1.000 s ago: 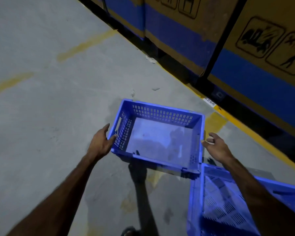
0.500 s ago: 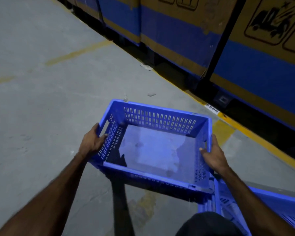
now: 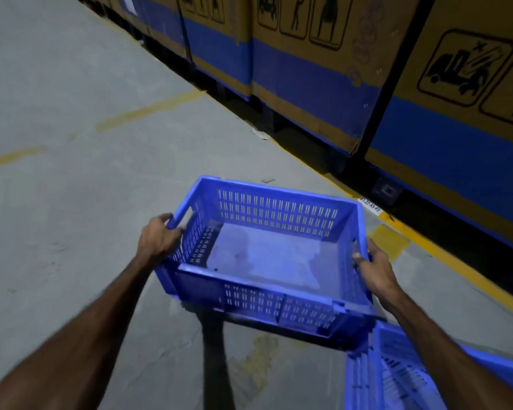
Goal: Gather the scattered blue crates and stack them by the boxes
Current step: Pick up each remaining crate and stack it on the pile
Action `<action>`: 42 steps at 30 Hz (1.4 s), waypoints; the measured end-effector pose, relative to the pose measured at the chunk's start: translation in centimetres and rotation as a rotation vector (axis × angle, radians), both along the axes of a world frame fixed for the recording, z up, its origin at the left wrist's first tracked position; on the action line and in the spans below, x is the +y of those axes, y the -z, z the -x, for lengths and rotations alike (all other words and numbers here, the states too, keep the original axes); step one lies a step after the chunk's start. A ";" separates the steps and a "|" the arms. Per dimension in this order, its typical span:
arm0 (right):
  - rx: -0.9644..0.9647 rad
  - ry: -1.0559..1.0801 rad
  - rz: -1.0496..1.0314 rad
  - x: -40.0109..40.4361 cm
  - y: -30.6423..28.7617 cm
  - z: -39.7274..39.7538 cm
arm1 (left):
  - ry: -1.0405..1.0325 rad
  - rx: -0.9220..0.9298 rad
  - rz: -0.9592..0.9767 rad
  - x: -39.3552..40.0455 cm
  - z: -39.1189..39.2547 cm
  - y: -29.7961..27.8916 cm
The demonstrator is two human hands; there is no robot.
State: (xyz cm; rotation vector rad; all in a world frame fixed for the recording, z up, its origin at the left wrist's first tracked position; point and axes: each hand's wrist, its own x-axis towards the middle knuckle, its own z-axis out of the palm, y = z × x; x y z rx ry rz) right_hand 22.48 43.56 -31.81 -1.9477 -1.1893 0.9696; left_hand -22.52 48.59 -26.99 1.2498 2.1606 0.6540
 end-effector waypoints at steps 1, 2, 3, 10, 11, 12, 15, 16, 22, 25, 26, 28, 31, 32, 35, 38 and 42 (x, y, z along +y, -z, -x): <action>0.010 -0.002 -0.017 0.6 -1.1 0.3 | -0.006 -0.003 -0.003 0.2 0.3 -1.3; 0.014 0.000 -0.028 1.1 -2.6 0.7 | -0.018 -0.007 -0.007 0.3 0.8 -2.7; 0.022 -0.006 -0.046 1.6 -4.3 1.2 | -0.030 -0.010 -0.010 0.2 1.5 -4.2; 0.124 -0.133 -0.110 2.4 -19.8 5.1 | -0.177 -0.054 -0.041 -6.2 6.3 -18.0; 0.124 -0.149 -0.111 1.9 -22.3 5.7 | -0.188 -0.067 -0.046 -7.7 6.6 -20.5; 0.117 -0.167 -0.107 1.4 -24.9 6.3 | -0.199 -0.076 -0.045 -9.2 7.1 -23.0; 0.117 -0.210 -0.059 -0.3 -33.0 8.2 | -0.254 -0.093 -0.005 -13.4 8.8 -30.7; 0.120 -0.224 -0.031 -0.9 -35.9 8.9 | -0.274 -0.098 0.013 -14.6 9.6 -33.1; 0.190 -0.279 0.103 -5.1 -52.3 12.8 | -0.349 -0.175 0.116 -22.7 13.5 -47.6; 0.254 -0.297 0.187 -7.7 -58.8 14.5 | -0.420 -0.242 0.107 -27.6 14.8 -53.2; 0.282 -0.292 0.207 -8.6 -60.6 15.0 | -0.447 -0.271 0.094 -29.2 15.3 -54.5; 0.341 -0.275 0.240 -10.3 -63.4 16.0 | -0.509 -0.336 0.069 -32.5 16.1 -56.5; 0.435 -0.294 0.279 -12.6 -66.5 17.8 | -0.598 -0.418 0.007 -37.3 16.7 -58.3; 0.440 -0.304 0.290 -13.1 -67.1 18.4 | -0.633 -0.437 -0.002 -38.9 16.8 -58.5; 0.428 -0.303 0.311 -14.4 -67.0 19.9 | -0.741 -0.465 -0.014 -44.1 16.9 -58.2; 0.430 -0.353 0.328 -15.8 -66.0 21.4 | -0.849 -0.465 -0.033 -49.8 15.9 -58.0; 0.403 -0.466 0.367 -17.8 -64.8 23.0 | -1.036 -0.488 -0.077 -57.1 13.1 -58.1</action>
